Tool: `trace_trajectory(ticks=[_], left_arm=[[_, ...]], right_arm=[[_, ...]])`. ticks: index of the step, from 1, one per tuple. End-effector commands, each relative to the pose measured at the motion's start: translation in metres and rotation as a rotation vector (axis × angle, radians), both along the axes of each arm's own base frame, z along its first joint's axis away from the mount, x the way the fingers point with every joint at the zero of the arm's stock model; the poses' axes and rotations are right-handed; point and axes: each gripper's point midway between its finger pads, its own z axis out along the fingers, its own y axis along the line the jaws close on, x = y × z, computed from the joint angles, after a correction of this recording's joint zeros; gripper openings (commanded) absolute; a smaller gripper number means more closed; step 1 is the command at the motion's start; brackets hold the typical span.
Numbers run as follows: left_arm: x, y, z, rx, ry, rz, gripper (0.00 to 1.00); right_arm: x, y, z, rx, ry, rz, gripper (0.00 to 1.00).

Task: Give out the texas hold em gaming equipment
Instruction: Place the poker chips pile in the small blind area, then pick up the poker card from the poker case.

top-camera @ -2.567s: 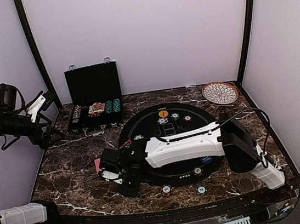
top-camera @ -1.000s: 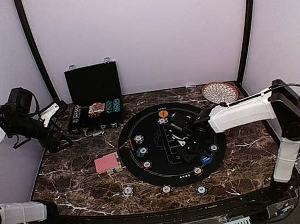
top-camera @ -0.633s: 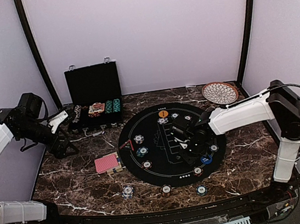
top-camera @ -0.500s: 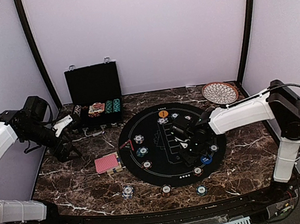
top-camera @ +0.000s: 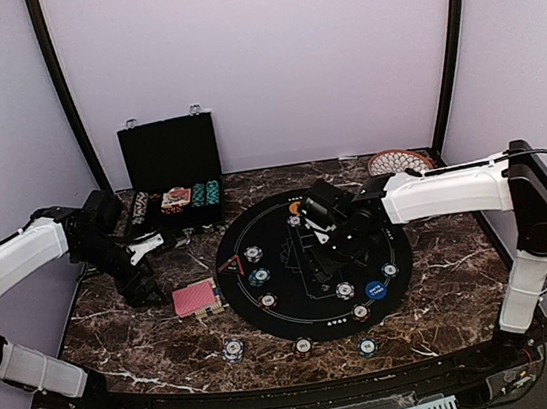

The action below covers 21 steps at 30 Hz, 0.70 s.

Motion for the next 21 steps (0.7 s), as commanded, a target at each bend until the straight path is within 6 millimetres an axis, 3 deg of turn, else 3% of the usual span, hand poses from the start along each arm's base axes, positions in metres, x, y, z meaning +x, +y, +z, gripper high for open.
trace_trajectory(ticks=[1, 8, 21], left_arm=[[0.001, -0.008, -0.009, 0.019, -0.077, -0.115, 0.99], [0.008, -0.023, -0.027, 0.048, -0.085, -0.172, 0.99], [0.013, -0.035, -0.057, 0.117, -0.083, -0.273, 0.99]], right_arm=[[0.01, 0.02, 0.054, 0.166, -0.054, -0.043, 0.78], [0.013, 0.035, 0.081, 0.32, -0.075, -0.098, 0.85], [0.01, 0.03, 0.094, 0.391, -0.097, -0.139, 0.94]])
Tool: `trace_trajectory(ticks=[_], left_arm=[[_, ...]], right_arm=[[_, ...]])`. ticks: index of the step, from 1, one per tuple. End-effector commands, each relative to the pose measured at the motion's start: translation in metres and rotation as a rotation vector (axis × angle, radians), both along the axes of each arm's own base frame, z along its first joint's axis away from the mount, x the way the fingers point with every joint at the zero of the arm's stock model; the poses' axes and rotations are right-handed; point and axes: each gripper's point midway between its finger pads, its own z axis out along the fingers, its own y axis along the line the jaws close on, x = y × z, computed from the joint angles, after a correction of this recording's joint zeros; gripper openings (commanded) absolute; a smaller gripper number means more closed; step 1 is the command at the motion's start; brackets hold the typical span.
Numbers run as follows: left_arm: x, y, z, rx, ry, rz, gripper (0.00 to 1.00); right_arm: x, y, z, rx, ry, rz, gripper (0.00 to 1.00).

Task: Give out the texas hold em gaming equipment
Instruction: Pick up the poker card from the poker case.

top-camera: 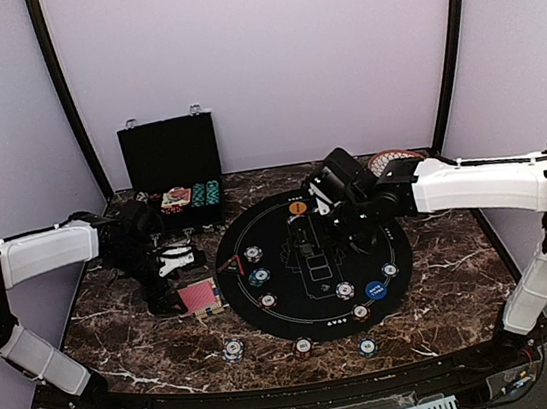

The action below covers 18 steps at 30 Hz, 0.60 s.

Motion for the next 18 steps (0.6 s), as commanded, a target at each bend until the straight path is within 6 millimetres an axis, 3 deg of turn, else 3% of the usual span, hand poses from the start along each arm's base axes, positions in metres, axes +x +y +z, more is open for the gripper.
trace_trajectory(ticks=[1, 18], left_arm=[[-0.002, -0.003, -0.008, 0.021, -0.02, -0.06, 0.99], [0.001, -0.003, -0.027, 0.087, -0.018, -0.093, 0.99]], right_arm=[[0.0, -0.002, 0.011, 0.054, -0.019, -0.024, 0.95], [-0.005, -0.008, 0.019, 0.064, -0.028, -0.024, 0.98]])
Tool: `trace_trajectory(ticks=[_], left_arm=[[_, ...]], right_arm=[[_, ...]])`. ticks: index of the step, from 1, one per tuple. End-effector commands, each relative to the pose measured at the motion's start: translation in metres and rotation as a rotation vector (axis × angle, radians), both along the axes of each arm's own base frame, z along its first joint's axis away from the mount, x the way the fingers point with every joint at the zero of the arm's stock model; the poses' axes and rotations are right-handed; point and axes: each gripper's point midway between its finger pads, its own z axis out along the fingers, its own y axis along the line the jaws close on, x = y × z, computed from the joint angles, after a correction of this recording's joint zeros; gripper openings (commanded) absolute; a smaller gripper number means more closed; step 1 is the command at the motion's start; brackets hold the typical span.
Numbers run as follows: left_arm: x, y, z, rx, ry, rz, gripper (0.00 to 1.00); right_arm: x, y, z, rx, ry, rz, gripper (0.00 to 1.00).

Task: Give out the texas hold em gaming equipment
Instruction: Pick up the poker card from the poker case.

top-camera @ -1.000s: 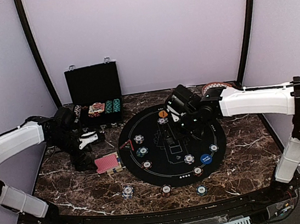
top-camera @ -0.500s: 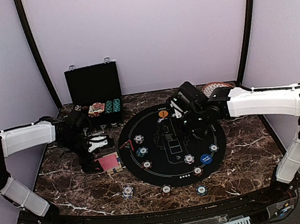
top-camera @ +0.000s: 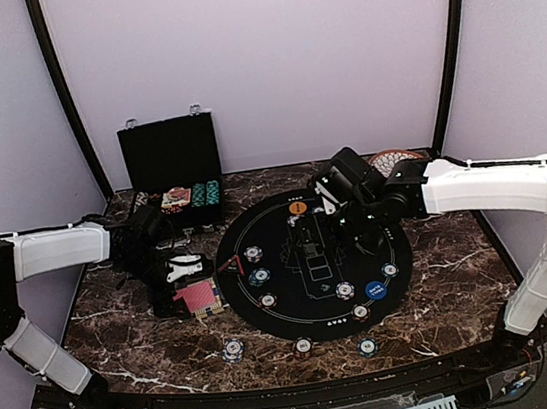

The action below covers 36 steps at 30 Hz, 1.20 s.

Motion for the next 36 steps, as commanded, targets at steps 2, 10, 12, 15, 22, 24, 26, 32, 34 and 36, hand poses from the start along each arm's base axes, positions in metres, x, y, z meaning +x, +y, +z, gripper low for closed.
trace_trajectory(ticks=[2, 10, 12, 15, 22, 24, 26, 32, 34, 36], left_arm=[[-0.003, 0.002, -0.008, 0.024, 0.009, -0.008, 0.99], [0.0, 0.001, -0.012, 0.022, 0.012, 0.015, 0.99], [0.0, 0.004, -0.016, 0.035, 0.008, 0.022, 0.99], [0.001, 0.005, -0.019, 0.043, 0.007, 0.034, 0.99], [0.003, 0.006, -0.027, 0.048, 0.008, 0.057, 0.99], [0.003, 0.006, -0.029, 0.046, 0.004, 0.059, 0.99], [0.003, 0.007, -0.032, 0.043, 0.0, 0.065, 0.99], [-0.004, 0.008, -0.037, 0.034, 0.009, 0.065, 0.99], [-0.006, 0.008, -0.038, 0.032, 0.01, 0.057, 0.99], [-0.007, 0.008, -0.039, 0.031, 0.01, 0.05, 0.99]], right_arm=[[0.001, -0.001, 0.014, 0.04, -0.028, -0.007, 0.99], [0.001, -0.001, 0.012, 0.035, -0.024, -0.004, 0.99], [0.001, -0.001, 0.012, 0.035, -0.024, -0.004, 0.99], [0.0, -0.001, 0.011, 0.035, -0.025, -0.004, 0.98], [-0.001, -0.001, 0.011, 0.036, -0.021, -0.001, 0.99], [-0.001, -0.002, 0.01, 0.035, -0.02, -0.002, 0.98], [-0.002, -0.002, 0.01, 0.037, -0.02, -0.001, 0.98], [-0.003, -0.003, 0.007, 0.036, -0.015, 0.001, 0.98], [-0.003, -0.003, 0.007, 0.037, -0.016, 0.001, 0.98], [-0.003, -0.003, 0.007, 0.036, -0.016, -0.001, 0.98]])
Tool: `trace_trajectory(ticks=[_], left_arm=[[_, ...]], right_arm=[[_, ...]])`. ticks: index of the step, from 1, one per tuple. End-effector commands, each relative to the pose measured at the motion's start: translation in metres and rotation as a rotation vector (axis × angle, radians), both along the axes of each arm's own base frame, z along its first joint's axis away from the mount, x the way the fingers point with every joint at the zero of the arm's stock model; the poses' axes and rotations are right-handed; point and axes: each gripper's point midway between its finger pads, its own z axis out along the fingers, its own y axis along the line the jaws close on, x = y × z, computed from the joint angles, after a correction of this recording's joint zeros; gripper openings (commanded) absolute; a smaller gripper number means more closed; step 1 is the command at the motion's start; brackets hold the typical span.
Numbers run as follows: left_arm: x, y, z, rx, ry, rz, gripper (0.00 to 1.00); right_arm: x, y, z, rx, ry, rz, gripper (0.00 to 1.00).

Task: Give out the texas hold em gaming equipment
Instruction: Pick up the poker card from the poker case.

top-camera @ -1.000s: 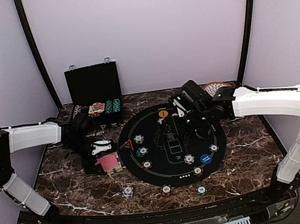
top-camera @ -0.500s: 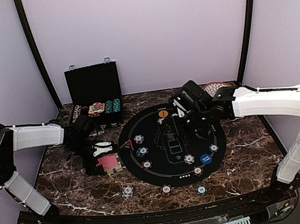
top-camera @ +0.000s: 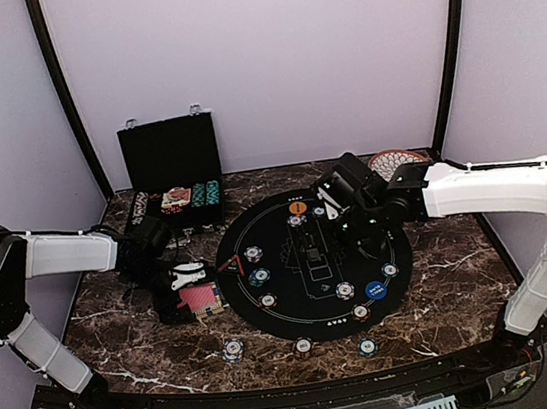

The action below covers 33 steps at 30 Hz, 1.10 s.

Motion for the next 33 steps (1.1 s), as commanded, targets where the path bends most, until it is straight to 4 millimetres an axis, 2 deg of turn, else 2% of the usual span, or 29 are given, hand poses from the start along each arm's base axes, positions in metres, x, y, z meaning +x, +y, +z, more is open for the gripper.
trace_trajectory(ticks=[1, 6, 15, 22, 33], left_arm=[[-0.01, 0.003, -0.008, 0.011, 0.014, -0.017, 0.99], [-0.01, 0.005, -0.011, 0.031, 0.022, -0.03, 0.99], [-0.018, 0.018, -0.012, 0.086, 0.019, -0.072, 0.92], [-0.014, 0.024, -0.009, 0.095, 0.026, -0.06, 0.89], [-0.006, 0.016, -0.005, 0.067, 0.027, -0.041, 0.88]], right_arm=[[0.002, 0.002, 0.016, 0.053, -0.033, -0.006, 0.98], [0.001, 0.0, 0.017, 0.06, -0.035, -0.008, 0.96], [-0.001, -0.001, 0.017, 0.063, -0.036, -0.006, 0.94], [-0.002, -0.001, 0.015, 0.066, -0.031, -0.002, 0.93], [-0.003, 0.0, 0.016, 0.073, -0.031, 0.004, 0.91]])
